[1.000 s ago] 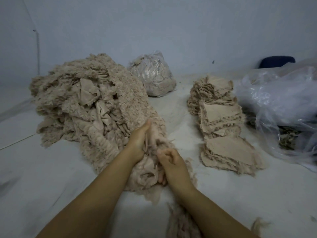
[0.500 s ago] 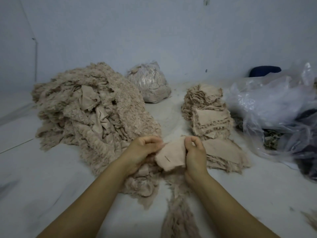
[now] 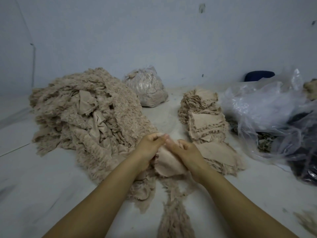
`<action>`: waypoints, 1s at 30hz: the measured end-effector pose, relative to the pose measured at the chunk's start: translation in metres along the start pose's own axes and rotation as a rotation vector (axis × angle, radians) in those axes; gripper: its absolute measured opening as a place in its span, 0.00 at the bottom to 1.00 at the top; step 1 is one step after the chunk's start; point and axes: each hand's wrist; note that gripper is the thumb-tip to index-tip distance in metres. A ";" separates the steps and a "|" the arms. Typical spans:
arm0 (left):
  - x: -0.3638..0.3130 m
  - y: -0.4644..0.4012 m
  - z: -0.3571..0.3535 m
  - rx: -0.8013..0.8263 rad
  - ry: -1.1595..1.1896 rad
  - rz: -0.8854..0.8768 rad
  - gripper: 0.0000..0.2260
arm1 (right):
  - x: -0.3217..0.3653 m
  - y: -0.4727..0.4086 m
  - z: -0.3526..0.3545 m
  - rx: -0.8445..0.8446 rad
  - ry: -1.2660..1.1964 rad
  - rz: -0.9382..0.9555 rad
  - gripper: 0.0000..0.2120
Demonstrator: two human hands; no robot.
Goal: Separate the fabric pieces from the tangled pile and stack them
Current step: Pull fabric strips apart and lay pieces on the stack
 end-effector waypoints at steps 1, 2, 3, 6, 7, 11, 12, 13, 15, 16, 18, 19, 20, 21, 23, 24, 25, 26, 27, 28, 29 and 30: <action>-0.001 0.000 -0.002 0.003 -0.042 0.005 0.13 | 0.000 0.000 -0.002 -0.010 0.041 0.011 0.20; -0.002 -0.002 -0.004 -0.013 -0.065 0.036 0.16 | 0.001 -0.001 -0.003 -0.056 0.048 0.037 0.18; -0.003 -0.004 -0.005 -0.022 -0.066 0.092 0.19 | 0.003 -0.003 -0.004 -0.133 0.029 0.063 0.16; 0.000 -0.004 -0.014 0.134 -0.087 0.207 0.16 | 0.009 -0.009 0.006 -0.363 -0.075 0.079 0.18; 0.002 -0.004 -0.020 0.166 -0.082 0.189 0.11 | 0.011 -0.012 0.015 -0.427 -0.090 0.082 0.18; 0.012 -0.020 -0.051 0.045 -0.140 0.078 0.09 | 0.010 -0.021 0.063 -0.665 0.140 0.056 0.13; 0.013 -0.027 -0.059 0.051 -0.173 0.046 0.09 | 0.008 -0.024 0.074 -0.703 0.205 0.013 0.13; 0.013 -0.033 -0.068 0.073 -0.190 0.035 0.09 | 0.004 -0.027 0.085 -0.733 0.268 -0.033 0.14; 0.014 -0.042 -0.078 0.159 -0.205 0.073 0.07 | -0.002 -0.031 0.102 -0.762 0.409 -0.106 0.15; 0.016 -0.046 -0.080 0.208 -0.199 0.117 0.04 | -0.001 -0.032 0.106 -0.751 0.475 -0.134 0.14; 0.016 -0.049 -0.077 0.271 -0.198 0.184 0.05 | -0.001 -0.032 0.112 -0.732 0.627 -0.210 0.14; 0.017 -0.050 -0.070 0.287 -0.238 0.177 0.06 | 0.000 -0.031 0.113 -0.754 0.728 -0.229 0.18; 0.017 -0.049 -0.062 0.296 -0.295 0.124 0.05 | 0.001 -0.030 0.110 -0.805 0.803 -0.191 0.21; 0.015 -0.048 -0.050 0.300 -0.361 0.054 0.04 | 0.002 -0.028 0.101 -0.842 0.819 -0.089 0.22; 0.006 -0.039 -0.014 0.328 -0.489 -0.069 0.03 | 0.007 -0.020 0.070 -0.739 0.690 0.157 0.15; 0.001 -0.033 0.007 0.384 -0.563 -0.115 0.05 | 0.007 -0.015 0.051 -0.592 0.627 0.246 0.11; -0.003 -0.024 0.029 0.473 -0.637 -0.136 0.07 | 0.004 -0.009 0.031 -0.418 0.609 0.303 0.09; -0.007 -0.014 0.049 0.568 -0.700 -0.113 0.08 | -0.001 -0.003 0.014 -0.232 0.644 0.335 0.09; -0.009 -0.003 0.067 0.662 -0.741 -0.056 0.07 | -0.010 0.002 0.001 -0.066 0.722 0.345 0.11; -0.009 0.009 0.081 0.743 -0.790 0.000 0.05 | -0.018 0.007 -0.007 0.061 0.826 0.318 0.14; -0.007 0.020 0.093 0.798 -0.842 0.021 0.07 | -0.028 0.009 -0.009 0.126 0.919 0.278 0.15; -0.004 0.029 0.102 0.814 -0.893 0.016 0.10 | -0.035 0.011 -0.007 0.128 0.970 0.237 0.14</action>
Point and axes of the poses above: each hand's wrist, its own y-axis away from the middle knuckle, its own z-axis out of the back of the hand, x = y × z, and after that the axes turned 15 degrees about -z, right-handed
